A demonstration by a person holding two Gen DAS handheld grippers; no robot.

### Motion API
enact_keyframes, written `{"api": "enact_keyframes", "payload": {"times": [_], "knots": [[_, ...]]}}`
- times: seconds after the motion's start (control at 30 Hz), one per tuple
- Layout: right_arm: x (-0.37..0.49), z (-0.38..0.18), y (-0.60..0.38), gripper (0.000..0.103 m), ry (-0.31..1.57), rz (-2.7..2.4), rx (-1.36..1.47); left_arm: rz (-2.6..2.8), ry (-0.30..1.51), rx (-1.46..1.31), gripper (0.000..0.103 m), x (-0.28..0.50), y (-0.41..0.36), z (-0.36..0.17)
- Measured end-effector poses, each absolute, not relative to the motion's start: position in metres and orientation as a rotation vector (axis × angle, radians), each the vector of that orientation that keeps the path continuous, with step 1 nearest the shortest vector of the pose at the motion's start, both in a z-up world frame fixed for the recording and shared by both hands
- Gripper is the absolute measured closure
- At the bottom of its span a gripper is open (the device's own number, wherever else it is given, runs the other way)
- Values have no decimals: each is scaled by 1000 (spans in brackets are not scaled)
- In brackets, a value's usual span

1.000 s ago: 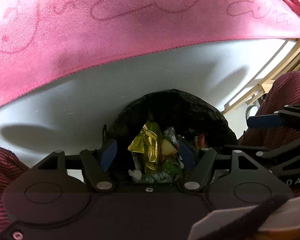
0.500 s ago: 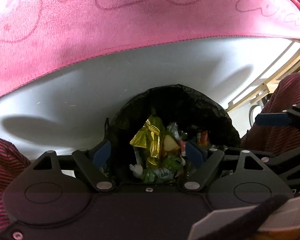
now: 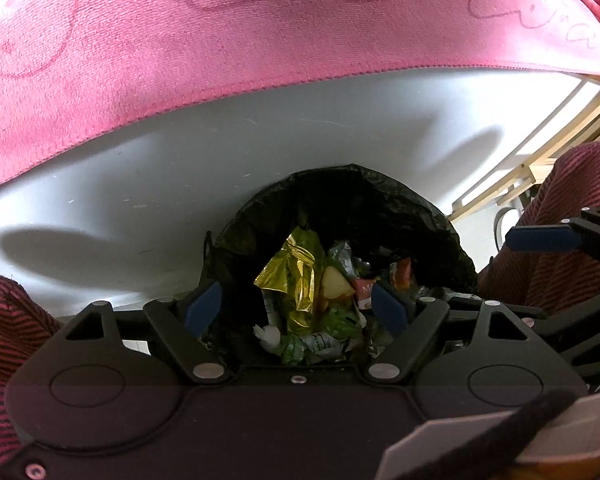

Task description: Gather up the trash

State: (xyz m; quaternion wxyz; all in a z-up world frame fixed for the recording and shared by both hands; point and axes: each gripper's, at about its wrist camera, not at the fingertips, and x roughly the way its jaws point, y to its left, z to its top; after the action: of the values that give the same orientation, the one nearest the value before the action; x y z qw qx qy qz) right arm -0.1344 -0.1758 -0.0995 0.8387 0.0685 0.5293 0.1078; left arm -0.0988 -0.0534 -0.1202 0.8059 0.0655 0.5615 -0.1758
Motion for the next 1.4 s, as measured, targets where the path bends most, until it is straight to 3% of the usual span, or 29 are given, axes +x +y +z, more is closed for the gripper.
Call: {"api": "enact_keyframes", "payload": {"times": [1.4], "knots": [[-137, -100, -179, 10, 1120, 227, 149, -395, 1209, 118, 21, -100, -51, -120]]}}
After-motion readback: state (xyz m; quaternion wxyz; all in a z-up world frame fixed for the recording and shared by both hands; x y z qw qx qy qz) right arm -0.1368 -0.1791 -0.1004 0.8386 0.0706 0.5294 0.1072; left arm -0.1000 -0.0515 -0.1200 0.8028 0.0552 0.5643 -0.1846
